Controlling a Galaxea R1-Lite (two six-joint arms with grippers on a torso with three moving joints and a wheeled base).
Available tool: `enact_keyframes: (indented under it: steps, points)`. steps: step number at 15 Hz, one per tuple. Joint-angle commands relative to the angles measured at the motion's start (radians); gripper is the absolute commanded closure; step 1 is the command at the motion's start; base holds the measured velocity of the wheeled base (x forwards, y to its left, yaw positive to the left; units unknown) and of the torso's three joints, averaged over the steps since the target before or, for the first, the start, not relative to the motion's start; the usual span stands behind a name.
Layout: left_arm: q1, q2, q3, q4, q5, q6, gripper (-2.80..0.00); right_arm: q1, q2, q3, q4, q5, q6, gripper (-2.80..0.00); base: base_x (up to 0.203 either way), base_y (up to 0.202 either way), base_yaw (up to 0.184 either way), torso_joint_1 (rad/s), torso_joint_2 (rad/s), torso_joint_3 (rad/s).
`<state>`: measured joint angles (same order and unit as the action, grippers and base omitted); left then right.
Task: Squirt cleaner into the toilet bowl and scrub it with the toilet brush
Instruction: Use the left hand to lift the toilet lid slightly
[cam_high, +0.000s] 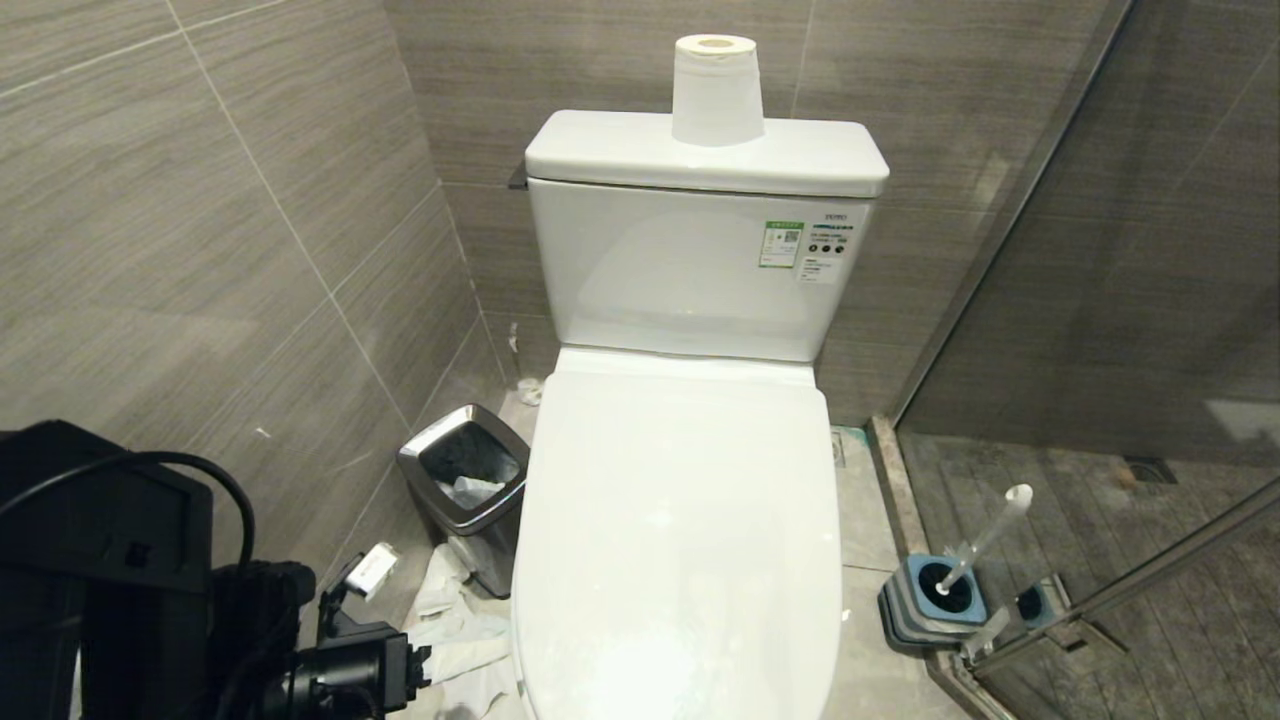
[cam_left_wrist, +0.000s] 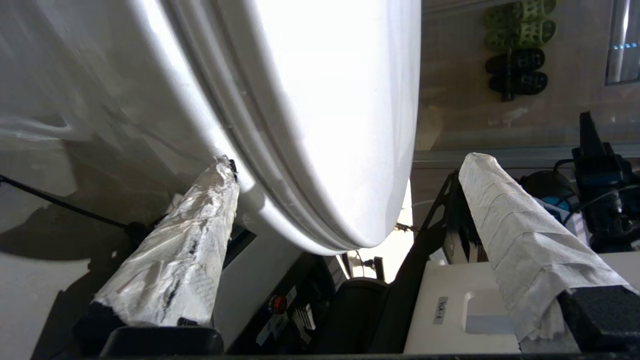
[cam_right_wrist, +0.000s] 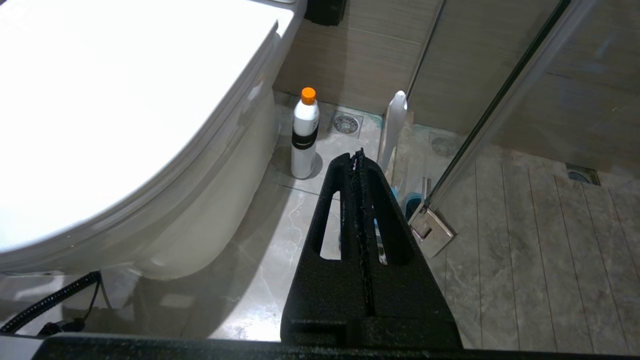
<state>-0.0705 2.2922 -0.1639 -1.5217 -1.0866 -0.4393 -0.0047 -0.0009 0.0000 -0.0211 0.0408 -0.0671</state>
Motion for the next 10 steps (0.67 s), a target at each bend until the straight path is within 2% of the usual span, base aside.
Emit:
enact_keyframes:
  steps: [1,5,10]
  points:
    - [-0.029,-0.011,-0.002,-0.008,-0.006,-0.006,-2.8,0.0,-0.001,0.012,0.0,0.001,0.0,0.0,0.0,0.0,0.0,0.0,0.0,0.0]
    - [-0.067,0.001,-0.007,-0.008,-0.006,-0.006,-2.8,0.0,-0.001,0.012,0.0,0.001,0.0,0.0,0.0,0.0,0.0,0.0,0.0,0.0]
    - [-0.068,0.026,-0.03,-0.008,-0.003,-0.005,-2.8,0.0,-0.001,0.014,0.0,0.001,0.0,0.0,0.0,0.0,0.0,0.0,0.0,0.0]
